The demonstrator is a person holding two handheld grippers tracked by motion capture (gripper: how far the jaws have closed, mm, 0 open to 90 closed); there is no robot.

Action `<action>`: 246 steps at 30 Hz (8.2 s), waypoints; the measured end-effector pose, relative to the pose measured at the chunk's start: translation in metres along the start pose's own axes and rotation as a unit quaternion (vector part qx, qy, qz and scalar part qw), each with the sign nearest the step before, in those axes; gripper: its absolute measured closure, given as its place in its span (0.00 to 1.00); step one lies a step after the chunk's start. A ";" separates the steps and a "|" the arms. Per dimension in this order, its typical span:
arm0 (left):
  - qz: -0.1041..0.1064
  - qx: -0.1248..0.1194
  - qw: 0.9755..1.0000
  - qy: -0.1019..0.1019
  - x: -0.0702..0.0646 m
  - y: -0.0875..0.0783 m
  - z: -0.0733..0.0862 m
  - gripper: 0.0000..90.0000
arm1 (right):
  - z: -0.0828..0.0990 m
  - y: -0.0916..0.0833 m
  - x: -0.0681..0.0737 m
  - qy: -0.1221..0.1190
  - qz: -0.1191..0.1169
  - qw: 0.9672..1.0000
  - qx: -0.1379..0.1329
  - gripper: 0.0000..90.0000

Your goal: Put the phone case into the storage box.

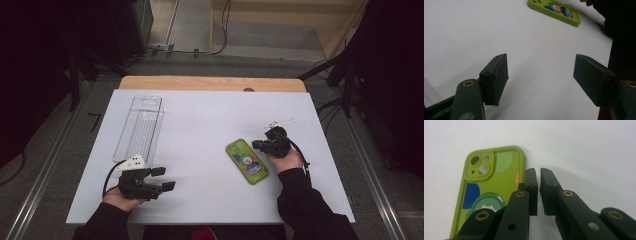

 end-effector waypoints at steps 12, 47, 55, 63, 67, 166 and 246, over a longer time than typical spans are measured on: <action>0.000 0.003 1.000 -0.003 0.000 0.001 0.001 0.32 | 0.002 -0.024 0.011 0.001 -0.048 0.998 -0.029 0.51; -0.009 -0.005 1.000 -0.017 0.005 -0.001 -0.002 0.32 | 0.047 -0.058 0.050 -0.045 -0.123 0.991 -0.036 0.27; -0.011 -0.008 1.000 -0.019 0.006 -0.002 -0.003 0.32 | 0.057 -0.062 0.046 -0.051 -0.115 0.992 -0.032 0.23; -0.013 -0.008 1.000 -0.022 0.006 -0.002 -0.003 0.32 | 0.070 -0.065 0.048 -0.056 -0.117 0.991 -0.023 0.23; -0.011 -0.011 1.000 -0.023 0.005 -0.002 -0.004 0.32 | 0.079 -0.069 0.048 -0.060 -0.119 0.991 -0.019 0.23; 0.012 -0.008 1.000 -0.026 0.000 0.003 -0.004 0.32 | 0.003 -0.022 0.057 -0.068 -0.051 0.996 -0.022 0.00; 0.009 -0.007 1.000 -0.029 -0.001 0.002 -0.004 0.32 | 0.035 0.012 0.051 -0.101 0.056 0.993 0.009 0.16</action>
Point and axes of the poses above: each handheld gripper's, and its own axes: y roughly forward along the jaws, z roughly out of its underside, x roughly to its left, the point moved 10 cm from there along y, roughly forward along the jaws, and after that the axes turned 3 degrees about y, right-handed, at the moved point
